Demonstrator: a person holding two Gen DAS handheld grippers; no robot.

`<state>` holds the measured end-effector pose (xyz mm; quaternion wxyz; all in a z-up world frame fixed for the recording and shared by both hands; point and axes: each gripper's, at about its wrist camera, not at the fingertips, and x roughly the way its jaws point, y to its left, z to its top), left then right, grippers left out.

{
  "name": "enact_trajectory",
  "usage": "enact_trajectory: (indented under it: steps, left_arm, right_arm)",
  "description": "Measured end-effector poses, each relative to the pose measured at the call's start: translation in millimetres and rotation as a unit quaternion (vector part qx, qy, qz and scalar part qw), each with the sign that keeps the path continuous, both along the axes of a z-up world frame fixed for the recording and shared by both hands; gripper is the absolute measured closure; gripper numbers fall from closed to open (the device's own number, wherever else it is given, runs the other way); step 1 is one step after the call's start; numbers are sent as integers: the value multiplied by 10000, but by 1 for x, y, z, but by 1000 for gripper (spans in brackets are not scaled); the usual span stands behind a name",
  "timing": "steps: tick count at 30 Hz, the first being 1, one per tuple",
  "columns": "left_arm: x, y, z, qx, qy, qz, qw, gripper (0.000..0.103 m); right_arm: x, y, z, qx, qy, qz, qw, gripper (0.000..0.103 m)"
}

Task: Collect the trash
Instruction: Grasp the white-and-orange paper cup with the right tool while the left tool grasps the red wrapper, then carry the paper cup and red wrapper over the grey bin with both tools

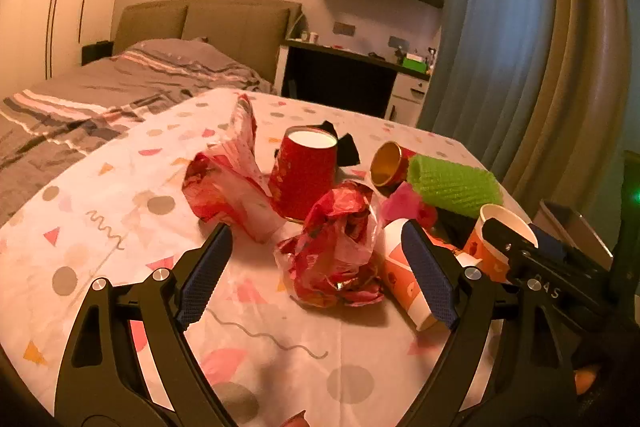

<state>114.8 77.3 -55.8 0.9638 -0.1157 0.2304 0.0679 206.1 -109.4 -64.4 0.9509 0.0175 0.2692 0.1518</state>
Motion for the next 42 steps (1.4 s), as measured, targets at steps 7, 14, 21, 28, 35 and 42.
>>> enact_trajectory:
  steps: [7, 14, 21, 28, 35, 42]
  left_arm:
    - [20, 6, -5, -126, 278, -135, 9994, 39]
    - [42, 8, -18, -341, 731, -422, 9958, 45]
    - [42, 4, -20, -307, 771, -563, 9950, 77]
    - [32, 1, -11, -232, 578, -520, 9967, 94]
    - [6, -1, 19, -274, 114, -507, 9983, 94]
    - [-9, -12, 39, -257, -156, -628, 9976, 94]
  right_arm:
    - [-6, -2, 4, 18, -167, -42, 9999, 37]
    - [-15, -8, 13, 119, -259, 12, 9996, 37]
    - [-23, -14, 16, 166, -294, 71, 9994, 37]
    - [-30, -21, 21, 217, -374, 50, 9991, 37]
    - [-37, -33, 28, 297, -479, -38, 9984, 37]
    - [-45, -46, 34, 391, -602, -100, 9974, 37]
